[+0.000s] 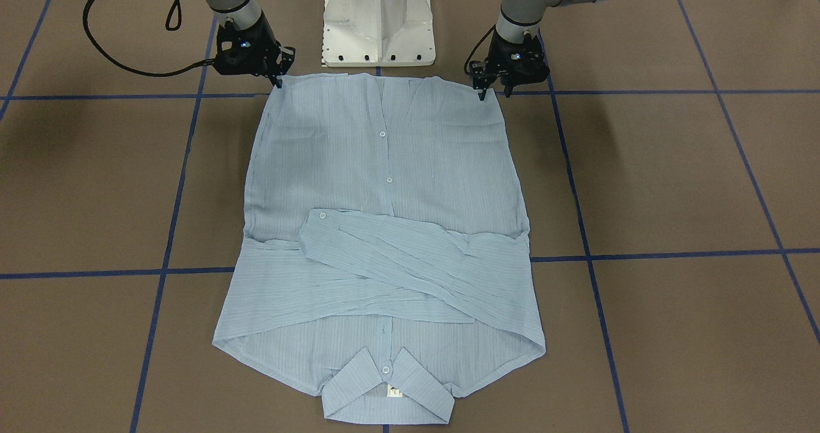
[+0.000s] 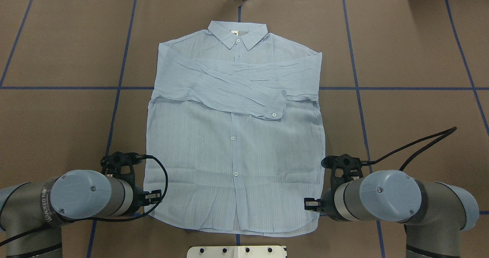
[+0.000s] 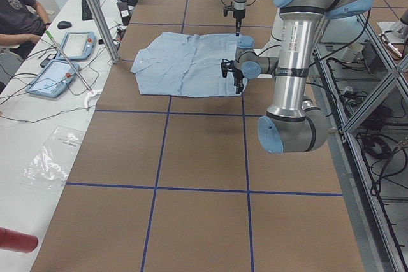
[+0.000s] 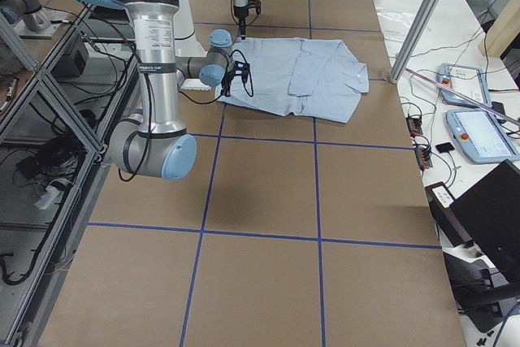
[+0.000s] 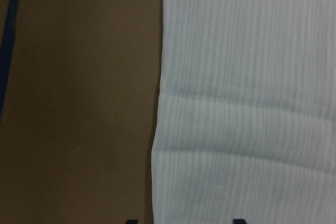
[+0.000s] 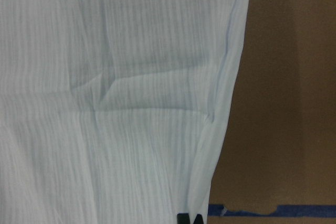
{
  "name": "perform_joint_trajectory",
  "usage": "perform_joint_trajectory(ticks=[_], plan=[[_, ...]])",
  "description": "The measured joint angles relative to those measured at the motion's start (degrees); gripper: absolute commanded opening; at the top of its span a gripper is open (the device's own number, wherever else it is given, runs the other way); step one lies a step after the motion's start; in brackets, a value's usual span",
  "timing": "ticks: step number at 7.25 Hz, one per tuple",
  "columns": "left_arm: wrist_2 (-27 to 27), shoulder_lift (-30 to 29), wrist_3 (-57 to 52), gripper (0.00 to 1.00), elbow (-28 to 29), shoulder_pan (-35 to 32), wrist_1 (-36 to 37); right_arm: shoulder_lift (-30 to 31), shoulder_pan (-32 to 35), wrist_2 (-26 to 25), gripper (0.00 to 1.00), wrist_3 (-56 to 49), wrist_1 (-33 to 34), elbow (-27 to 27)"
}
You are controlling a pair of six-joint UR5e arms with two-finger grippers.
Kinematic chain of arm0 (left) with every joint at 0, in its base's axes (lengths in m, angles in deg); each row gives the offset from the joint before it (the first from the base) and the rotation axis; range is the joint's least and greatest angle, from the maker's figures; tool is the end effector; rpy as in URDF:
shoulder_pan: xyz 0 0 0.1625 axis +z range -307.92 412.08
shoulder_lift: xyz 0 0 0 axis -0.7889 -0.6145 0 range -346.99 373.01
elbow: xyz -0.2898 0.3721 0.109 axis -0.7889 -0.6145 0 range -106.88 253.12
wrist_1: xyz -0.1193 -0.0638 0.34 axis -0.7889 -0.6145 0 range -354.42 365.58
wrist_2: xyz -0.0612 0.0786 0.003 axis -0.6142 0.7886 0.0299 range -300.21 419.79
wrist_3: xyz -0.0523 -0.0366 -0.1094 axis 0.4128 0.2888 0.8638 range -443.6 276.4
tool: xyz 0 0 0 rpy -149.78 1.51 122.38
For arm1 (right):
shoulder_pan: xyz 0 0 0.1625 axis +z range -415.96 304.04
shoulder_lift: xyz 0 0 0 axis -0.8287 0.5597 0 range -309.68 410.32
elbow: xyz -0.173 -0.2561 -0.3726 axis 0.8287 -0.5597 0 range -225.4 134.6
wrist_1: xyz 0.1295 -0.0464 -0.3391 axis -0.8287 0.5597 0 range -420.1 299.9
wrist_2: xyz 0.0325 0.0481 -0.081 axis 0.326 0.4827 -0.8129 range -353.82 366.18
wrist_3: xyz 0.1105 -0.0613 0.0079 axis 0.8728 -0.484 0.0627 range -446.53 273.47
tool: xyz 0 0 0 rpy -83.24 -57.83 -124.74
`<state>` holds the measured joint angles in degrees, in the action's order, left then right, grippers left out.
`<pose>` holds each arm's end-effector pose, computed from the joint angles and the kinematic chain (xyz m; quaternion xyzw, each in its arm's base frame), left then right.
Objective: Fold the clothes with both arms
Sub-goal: 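Grasp the hem corners nearest the robot with both grippers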
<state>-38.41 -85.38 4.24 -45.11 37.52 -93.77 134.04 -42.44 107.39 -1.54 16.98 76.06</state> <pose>0.4584 -0.2381 0.4536 -0.0085 0.3950 -0.0714 0.9159 -0.4429 -0.2183 0.4367 -0.0186 -0.4345 0.0250 0.9002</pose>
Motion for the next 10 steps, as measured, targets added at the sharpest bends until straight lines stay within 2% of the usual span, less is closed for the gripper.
perform_joint_trajectory(ticks=[6,8,9,10], plan=[[-0.1,0.0,0.1,0.42,1.2,0.9,0.1,0.0,0.8,0.4,0.0,-0.1,0.0,0.4],[-0.1,-0.1,0.1,0.42,1.3,1.2,0.1,0.0,1.3,0.7,0.0,-0.1,0.0,0.4],[-0.1,-0.1,0.1,0.37,1.5,1.6,0.1,0.0,1.5,0.9,0.0,-0.1,0.0,0.6],[-0.1,-0.2,0.1,0.17,1.6,1.9,0.1,0.1,1.7,0.9,0.0,-0.1,0.0,1.0]])
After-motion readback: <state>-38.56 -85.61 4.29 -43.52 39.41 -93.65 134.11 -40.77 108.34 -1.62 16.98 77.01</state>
